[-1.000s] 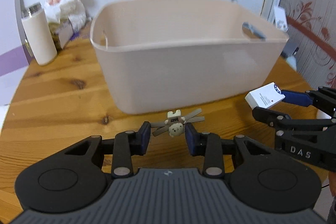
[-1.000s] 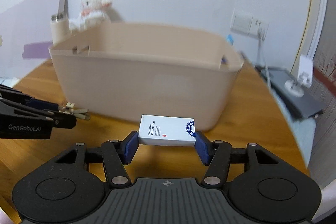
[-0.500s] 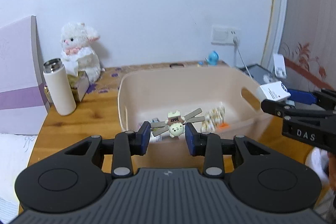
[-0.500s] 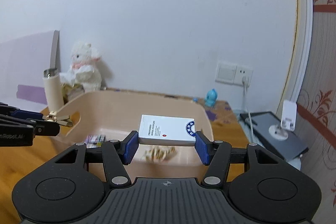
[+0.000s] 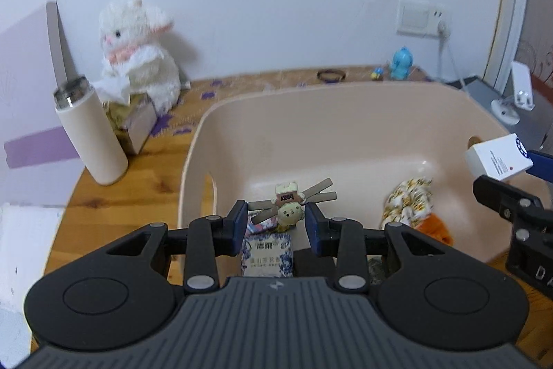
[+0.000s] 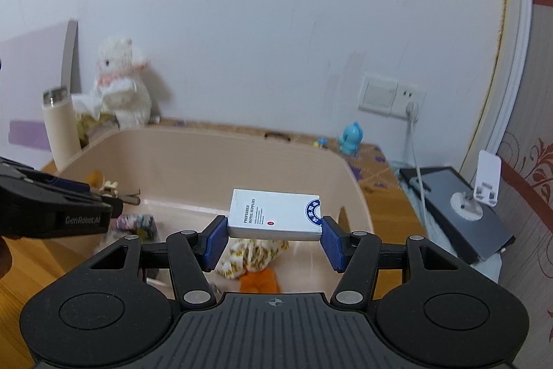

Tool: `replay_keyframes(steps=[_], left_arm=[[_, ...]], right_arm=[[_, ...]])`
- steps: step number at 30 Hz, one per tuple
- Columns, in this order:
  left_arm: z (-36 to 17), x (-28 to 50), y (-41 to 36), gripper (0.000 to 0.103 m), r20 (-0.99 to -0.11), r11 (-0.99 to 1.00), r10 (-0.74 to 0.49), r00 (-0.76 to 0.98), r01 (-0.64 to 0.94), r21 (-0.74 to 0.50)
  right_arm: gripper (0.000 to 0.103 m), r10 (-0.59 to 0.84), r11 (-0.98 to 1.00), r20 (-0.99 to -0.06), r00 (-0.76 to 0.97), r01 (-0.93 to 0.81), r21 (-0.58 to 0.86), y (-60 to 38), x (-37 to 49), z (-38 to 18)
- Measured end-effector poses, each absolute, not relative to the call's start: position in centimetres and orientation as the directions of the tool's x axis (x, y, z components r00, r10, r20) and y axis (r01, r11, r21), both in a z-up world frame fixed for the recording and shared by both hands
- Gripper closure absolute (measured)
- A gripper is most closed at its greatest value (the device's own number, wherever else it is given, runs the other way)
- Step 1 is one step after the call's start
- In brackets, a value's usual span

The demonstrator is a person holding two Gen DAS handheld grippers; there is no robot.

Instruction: Organize objects

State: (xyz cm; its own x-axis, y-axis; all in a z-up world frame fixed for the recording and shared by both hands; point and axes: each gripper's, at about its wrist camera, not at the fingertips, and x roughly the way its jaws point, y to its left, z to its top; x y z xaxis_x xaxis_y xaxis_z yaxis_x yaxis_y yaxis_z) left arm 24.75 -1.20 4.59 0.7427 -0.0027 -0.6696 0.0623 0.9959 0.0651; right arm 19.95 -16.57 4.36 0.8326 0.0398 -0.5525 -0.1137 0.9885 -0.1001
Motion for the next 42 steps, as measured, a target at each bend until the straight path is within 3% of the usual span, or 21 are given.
replay_keyframes(steps=[3, 5, 7, 9, 15, 18, 21, 35, 42], left_arm=[[3.8, 25.3, -0.8, 0.061, -0.697, 0.998, -0.011, 0.717, 0.055, 0.041], [3.7, 25.0, -1.0, 0.053, -0.690, 0.996, -0.009, 0.723, 0.070, 0.060], [3.8, 24.5, -1.2, 0.036, -0.689, 0.994, -0.011, 0.724, 0.082, 0.070], [4.2, 23.8, -1.3, 0.030, -0.682, 0.994, -0.016, 0.731, 0.087, 0.069], [5.4, 21.0, -0.5, 0.028, -0.650, 0.994, -0.036, 0.759, 0.098, 0.058], [6.3, 19.2, -0.6, 0.026, -0.633, 0.992, -0.036, 0.773, 0.104, 0.070], [7.3, 17.5, -0.7, 0.017, -0.623, 0.992, -0.028, 0.782, 0.097, 0.077], [7.7, 10.6, 0.4, 0.017, -0.652, 0.992, -0.104, 0.751, 0.129, -0.009], [8.1, 6.5, 0.6, 0.014, -0.635, 0.993, -0.081, 0.768, 0.118, 0.017]], right_arm=[[0.043, 0.037, 0.989, -0.578, 0.815, -0.112, -0.094, -16.6, 20.3, 3.5], [0.040, 0.047, 0.990, -0.581, 0.813, -0.113, -0.078, -16.8, 20.1, 3.3], [0.035, 0.040, 0.991, -0.578, 0.815, -0.104, -0.078, -17.0, 19.7, 3.5], [0.025, 0.027, 0.992, -0.566, 0.824, -0.093, -0.089, -17.2, 19.1, 3.9], [0.011, 0.018, 0.991, -0.561, 0.828, -0.090, -0.102, -18.0, 16.4, 5.4], [0.010, 0.028, 0.991, -0.554, 0.832, -0.096, -0.095, -18.6, 15.0, 6.3], [0.009, 0.035, 0.991, -0.539, 0.842, -0.099, -0.090, -19.1, 13.4, 7.1], [0.009, 0.065, 0.991, -0.534, 0.843, -0.119, -0.067, -19.9, 6.7, 8.4], [0.009, 0.083, 0.991, -0.534, 0.841, -0.127, -0.047, -20.0, 3.2, 8.4]])
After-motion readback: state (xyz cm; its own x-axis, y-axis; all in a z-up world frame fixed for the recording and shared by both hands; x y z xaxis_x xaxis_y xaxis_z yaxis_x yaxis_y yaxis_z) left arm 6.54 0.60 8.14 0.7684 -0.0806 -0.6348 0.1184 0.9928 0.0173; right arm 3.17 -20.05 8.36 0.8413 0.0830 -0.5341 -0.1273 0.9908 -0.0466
